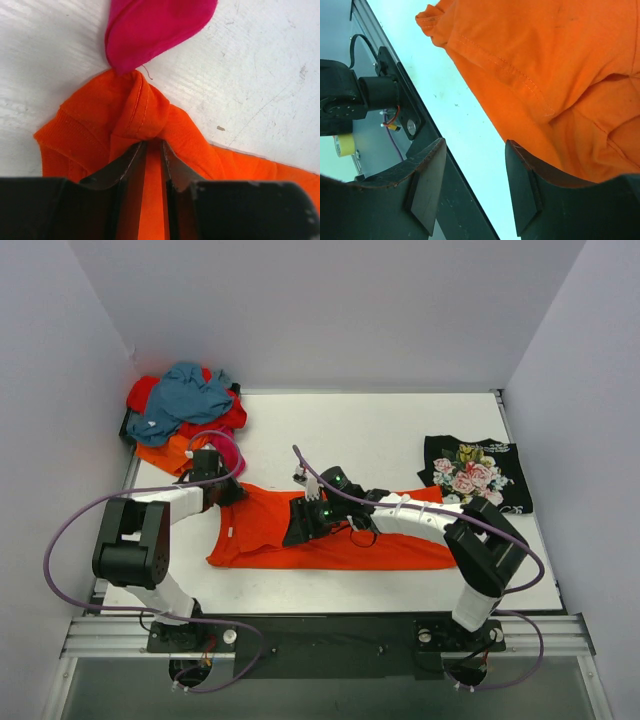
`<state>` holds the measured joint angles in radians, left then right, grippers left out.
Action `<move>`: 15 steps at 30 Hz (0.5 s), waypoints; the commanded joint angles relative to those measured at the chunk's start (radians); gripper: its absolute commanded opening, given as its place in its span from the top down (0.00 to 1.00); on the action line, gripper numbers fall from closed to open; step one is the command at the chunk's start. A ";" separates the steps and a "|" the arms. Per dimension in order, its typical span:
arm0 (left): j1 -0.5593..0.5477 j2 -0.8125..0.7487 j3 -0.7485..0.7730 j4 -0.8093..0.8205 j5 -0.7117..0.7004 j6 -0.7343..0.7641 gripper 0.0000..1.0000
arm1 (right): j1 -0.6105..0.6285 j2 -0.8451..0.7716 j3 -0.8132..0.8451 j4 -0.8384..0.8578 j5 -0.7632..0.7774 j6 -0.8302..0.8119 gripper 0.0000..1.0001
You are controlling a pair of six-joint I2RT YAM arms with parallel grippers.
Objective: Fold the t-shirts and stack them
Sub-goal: Fold the other side of the tshirt into a rectangle
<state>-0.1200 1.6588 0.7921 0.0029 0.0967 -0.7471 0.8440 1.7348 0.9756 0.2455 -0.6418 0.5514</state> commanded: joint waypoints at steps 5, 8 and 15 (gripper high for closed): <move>-0.061 -0.247 0.022 -0.159 -0.176 0.052 0.70 | -0.080 -0.136 -0.041 -0.132 0.134 -0.021 0.60; -0.104 -0.365 -0.016 -0.201 -0.189 0.045 0.73 | -0.098 -0.234 -0.084 -0.190 0.250 -0.027 0.64; -0.181 -0.536 -0.206 -0.238 -0.166 -0.063 1.00 | -0.146 -0.444 -0.224 -0.320 0.481 0.008 1.00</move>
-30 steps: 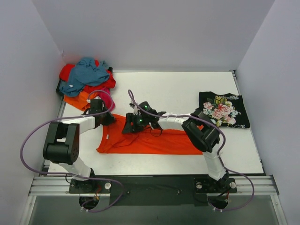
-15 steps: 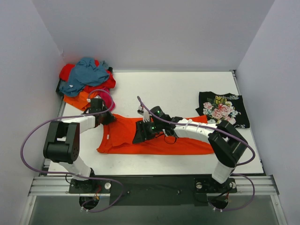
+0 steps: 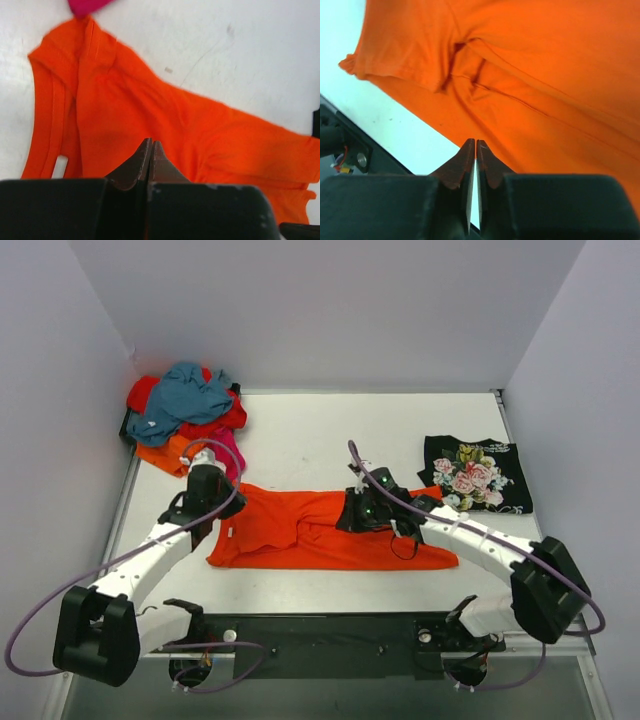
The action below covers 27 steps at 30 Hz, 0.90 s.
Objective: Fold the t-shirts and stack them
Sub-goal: Fold the other side of the tshirt into a rectangle
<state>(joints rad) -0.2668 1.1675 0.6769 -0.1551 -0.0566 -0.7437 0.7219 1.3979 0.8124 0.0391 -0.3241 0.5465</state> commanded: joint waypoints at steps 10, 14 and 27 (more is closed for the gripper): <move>-0.222 0.138 -0.069 -0.078 0.024 -0.151 1.00 | -0.055 -0.185 -0.143 -0.225 0.304 0.061 1.00; -0.222 0.155 -0.123 -0.101 0.026 -0.218 1.00 | -0.056 -0.185 -0.156 -0.255 0.356 0.095 1.00; -0.183 -0.046 0.000 -0.336 -0.175 -0.138 1.00 | -0.076 -0.209 -0.142 -0.364 0.491 0.113 1.00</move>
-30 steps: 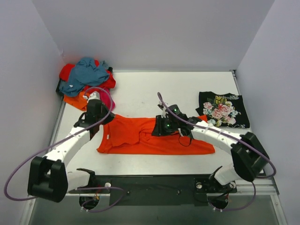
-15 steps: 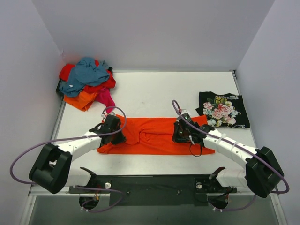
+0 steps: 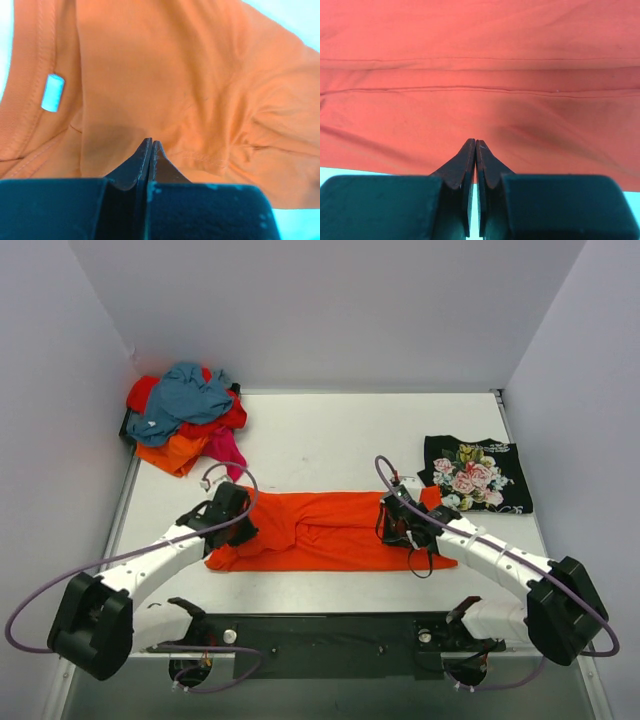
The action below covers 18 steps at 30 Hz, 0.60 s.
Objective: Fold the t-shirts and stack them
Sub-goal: Fold the other side of the tshirt into a rectangle, then rotate the tshirt 90 degrees
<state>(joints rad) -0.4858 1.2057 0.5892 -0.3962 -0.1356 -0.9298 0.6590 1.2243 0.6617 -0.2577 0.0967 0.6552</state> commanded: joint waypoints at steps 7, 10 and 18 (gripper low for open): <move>0.159 -0.149 0.014 -0.006 -0.044 -0.020 1.00 | -0.021 -0.022 0.029 -0.124 0.115 0.015 1.00; 0.159 -0.126 0.024 0.005 -0.056 -0.040 1.00 | -0.025 -0.020 0.039 -0.141 0.129 0.017 1.00; 0.156 0.056 0.080 0.088 -0.041 -0.092 1.00 | -0.041 -0.008 0.038 -0.161 0.126 0.034 1.00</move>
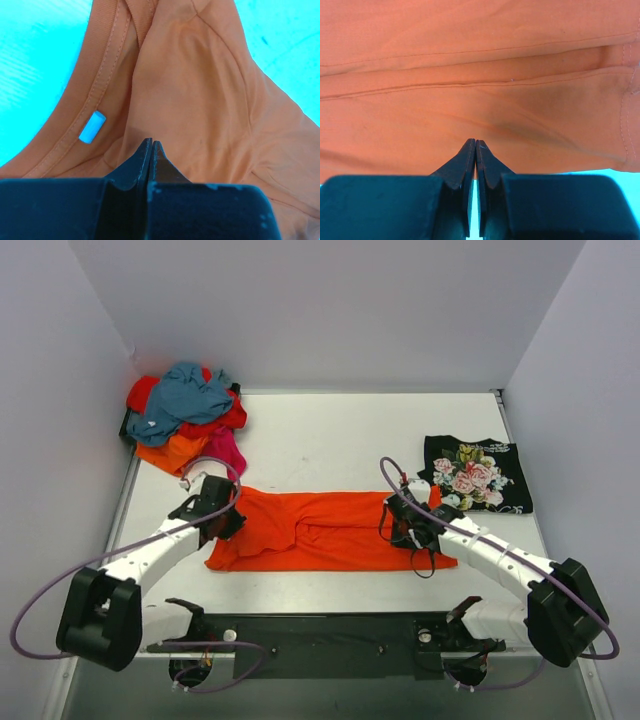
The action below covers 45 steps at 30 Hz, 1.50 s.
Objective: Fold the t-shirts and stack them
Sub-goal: Rotate the tshirt 90 degrees
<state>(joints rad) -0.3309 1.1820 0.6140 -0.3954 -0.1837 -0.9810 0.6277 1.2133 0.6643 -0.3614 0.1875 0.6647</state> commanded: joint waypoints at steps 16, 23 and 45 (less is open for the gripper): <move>-0.007 0.376 0.203 0.079 -0.085 -0.122 1.00 | -0.007 0.239 0.023 -0.050 0.029 0.127 1.00; -0.045 0.567 0.352 0.086 -0.060 -0.108 1.00 | 0.191 0.388 0.080 -0.048 0.033 0.249 1.00; -0.160 1.514 1.717 -0.264 0.299 0.203 1.00 | -0.057 0.230 0.201 0.142 -0.321 -0.003 1.00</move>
<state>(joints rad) -0.4828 2.5378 2.1792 -0.4999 0.0101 -0.8272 0.6697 1.4593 0.8650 -0.1638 -0.0750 0.7460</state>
